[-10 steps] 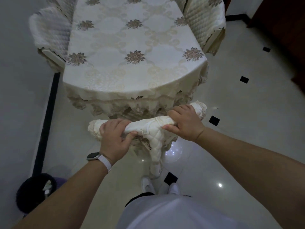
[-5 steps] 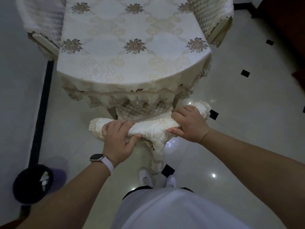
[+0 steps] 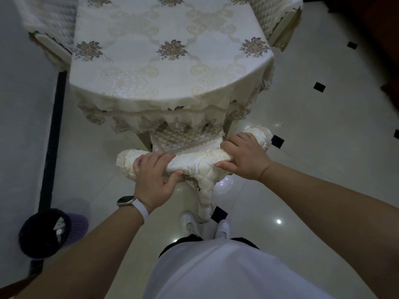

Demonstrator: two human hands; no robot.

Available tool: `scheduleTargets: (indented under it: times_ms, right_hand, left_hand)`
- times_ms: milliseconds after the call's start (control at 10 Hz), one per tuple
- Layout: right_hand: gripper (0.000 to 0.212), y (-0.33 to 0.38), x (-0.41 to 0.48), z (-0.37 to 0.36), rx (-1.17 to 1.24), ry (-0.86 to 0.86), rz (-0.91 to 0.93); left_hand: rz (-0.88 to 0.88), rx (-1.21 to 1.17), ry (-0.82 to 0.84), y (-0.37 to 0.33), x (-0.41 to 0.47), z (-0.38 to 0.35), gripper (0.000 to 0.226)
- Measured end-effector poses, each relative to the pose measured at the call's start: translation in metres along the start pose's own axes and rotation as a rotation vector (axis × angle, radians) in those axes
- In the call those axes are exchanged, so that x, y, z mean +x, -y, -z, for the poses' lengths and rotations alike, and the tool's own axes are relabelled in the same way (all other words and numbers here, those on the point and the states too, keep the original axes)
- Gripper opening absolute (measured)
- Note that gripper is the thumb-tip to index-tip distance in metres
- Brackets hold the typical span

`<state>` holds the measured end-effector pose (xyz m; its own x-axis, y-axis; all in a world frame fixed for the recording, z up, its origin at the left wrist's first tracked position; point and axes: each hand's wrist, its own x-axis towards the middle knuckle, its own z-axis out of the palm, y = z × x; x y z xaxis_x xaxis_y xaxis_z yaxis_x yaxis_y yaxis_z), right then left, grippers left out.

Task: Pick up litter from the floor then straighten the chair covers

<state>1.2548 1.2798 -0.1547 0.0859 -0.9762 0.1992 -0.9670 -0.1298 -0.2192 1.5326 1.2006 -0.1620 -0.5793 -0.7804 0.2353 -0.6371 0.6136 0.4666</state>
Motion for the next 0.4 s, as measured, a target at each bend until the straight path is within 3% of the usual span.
scheduleTargets:
  times_ms: [200,400]
  right_hand:
    - [0.067,0.013,-0.006,0.014,-0.014,0.128,-0.08]
    - [0.059,0.031,-0.009,0.03,-0.027,0.063,-0.067]
  left_hand:
    - [-0.059,-0.04,-0.017,-0.005,0.004,0.015,0.041]
    - [-0.171,-0.039,-0.068,-0.01,0.026,0.041,0.039]
